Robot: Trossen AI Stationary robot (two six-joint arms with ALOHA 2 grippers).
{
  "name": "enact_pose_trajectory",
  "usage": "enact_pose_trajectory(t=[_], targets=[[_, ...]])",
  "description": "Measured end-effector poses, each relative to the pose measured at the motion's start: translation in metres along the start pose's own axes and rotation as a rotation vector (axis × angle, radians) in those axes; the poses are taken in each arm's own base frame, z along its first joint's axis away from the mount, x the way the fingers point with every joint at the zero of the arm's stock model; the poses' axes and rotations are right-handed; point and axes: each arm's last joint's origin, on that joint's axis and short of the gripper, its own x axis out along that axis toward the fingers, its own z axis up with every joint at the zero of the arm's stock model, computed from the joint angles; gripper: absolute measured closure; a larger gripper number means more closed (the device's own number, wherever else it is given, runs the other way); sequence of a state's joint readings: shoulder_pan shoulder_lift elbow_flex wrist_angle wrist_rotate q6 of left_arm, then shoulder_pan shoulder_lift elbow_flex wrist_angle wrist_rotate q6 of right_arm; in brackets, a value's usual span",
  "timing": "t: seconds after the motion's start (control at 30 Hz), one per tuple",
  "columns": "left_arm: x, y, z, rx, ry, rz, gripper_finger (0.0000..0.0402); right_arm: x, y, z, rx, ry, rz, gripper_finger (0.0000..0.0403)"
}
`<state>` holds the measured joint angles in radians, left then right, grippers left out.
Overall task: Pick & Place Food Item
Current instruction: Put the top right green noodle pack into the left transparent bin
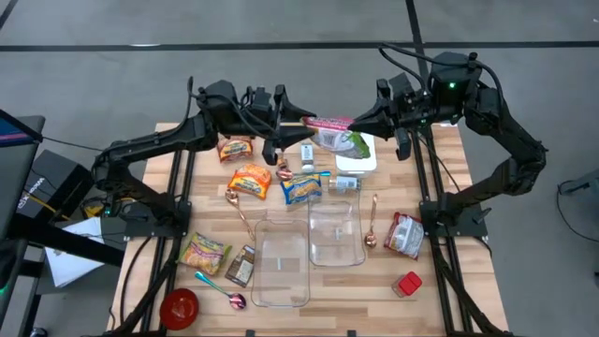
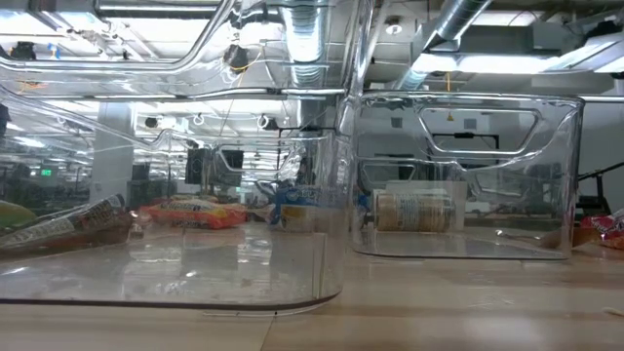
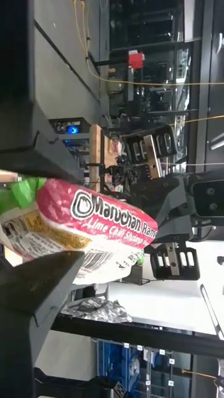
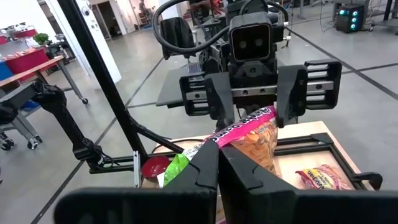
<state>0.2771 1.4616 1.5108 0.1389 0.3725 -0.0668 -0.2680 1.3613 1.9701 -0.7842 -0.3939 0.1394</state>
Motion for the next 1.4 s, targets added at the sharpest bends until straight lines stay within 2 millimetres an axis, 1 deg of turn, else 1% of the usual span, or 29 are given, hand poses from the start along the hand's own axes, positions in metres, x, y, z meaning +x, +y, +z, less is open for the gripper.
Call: enact_pose_trajectory(t=[0.33, 0.47, 0.87, 0.97, 1.07, 1.17, 1.4], targets=[[0.0, 0.0, -0.0003, -0.003, 0.003, 0.001, 0.0354, 0.0, -0.0002, -0.0001, 0.001, 0.001, -0.001, 0.0403], [0.0, 0.0, -0.0004, -0.002, 0.004, 0.0, 0.0394, -0.0002, -0.0002, -0.0004, 0.002, 0.004, -0.001, 0.0403], [0.0, -0.0009, -0.0005, 0.0, 0.006, -0.031, 0.04, -0.0003, -0.0003, -0.0017, 0.009, 0.016, -0.003, 0.0402], [0.0, -0.001, -0.0005, 0.0, 0.006, -0.034, 0.04, -0.0003, -0.0003, -0.0016, 0.008, 0.015, -0.003, 0.0391], [0.0, -0.0012, -0.0005, 0.0, 0.007, -0.044, 0.04, -0.0003, -0.0002, -0.0009, 0.005, 0.008, -0.003, 0.0366], [0.0, -0.0013, -0.0004, 0.0, 0.006, -0.046, 0.0401, -0.0003, -0.0001, 0.0001, 0.007, -0.002, -0.003, 0.0333], [0.0, -0.0014, -0.0005, 0.0, 0.007, -0.046, 0.0401, -0.0002, -0.0003, 0.0008, 0.015, -0.009, -0.006, 0.0237]])
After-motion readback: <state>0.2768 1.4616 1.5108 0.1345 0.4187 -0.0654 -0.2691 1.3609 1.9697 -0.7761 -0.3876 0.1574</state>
